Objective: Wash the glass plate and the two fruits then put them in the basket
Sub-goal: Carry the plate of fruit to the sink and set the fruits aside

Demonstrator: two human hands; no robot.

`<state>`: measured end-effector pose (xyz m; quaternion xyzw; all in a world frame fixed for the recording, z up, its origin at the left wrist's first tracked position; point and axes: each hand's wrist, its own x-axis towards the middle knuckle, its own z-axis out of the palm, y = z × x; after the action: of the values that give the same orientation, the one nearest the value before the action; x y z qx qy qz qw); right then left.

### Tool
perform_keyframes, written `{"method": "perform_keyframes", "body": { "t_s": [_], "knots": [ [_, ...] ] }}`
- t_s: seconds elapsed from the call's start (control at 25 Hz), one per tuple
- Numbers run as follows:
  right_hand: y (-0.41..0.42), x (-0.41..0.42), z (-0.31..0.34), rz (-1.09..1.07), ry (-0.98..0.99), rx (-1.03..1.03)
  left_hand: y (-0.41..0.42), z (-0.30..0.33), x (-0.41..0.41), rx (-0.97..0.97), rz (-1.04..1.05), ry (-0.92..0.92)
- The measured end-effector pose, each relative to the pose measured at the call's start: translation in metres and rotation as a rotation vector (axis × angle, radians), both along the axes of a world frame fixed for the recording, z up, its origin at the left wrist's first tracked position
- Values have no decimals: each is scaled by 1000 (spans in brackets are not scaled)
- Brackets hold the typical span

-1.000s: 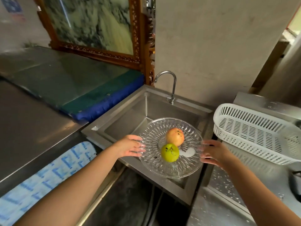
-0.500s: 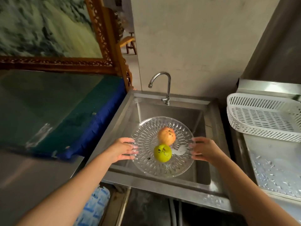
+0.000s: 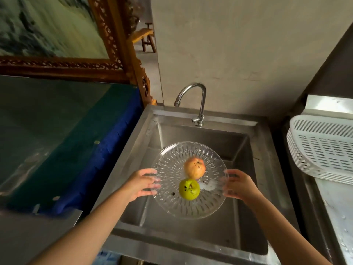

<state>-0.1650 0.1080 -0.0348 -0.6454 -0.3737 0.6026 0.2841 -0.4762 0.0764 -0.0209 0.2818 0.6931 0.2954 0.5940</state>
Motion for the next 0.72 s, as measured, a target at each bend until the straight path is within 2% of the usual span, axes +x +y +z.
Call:
{"method": "perform_keyframes", "body": {
  "t_s": [0.28,0.72],
  "knots": [
    [51,-10,-95,-70,-9,-73,60,-88,-7,-74,-26,3],
    [74,-26,-322,-233,-100,-165,129,-323,-5,-241,-78,47]
  ]
}}
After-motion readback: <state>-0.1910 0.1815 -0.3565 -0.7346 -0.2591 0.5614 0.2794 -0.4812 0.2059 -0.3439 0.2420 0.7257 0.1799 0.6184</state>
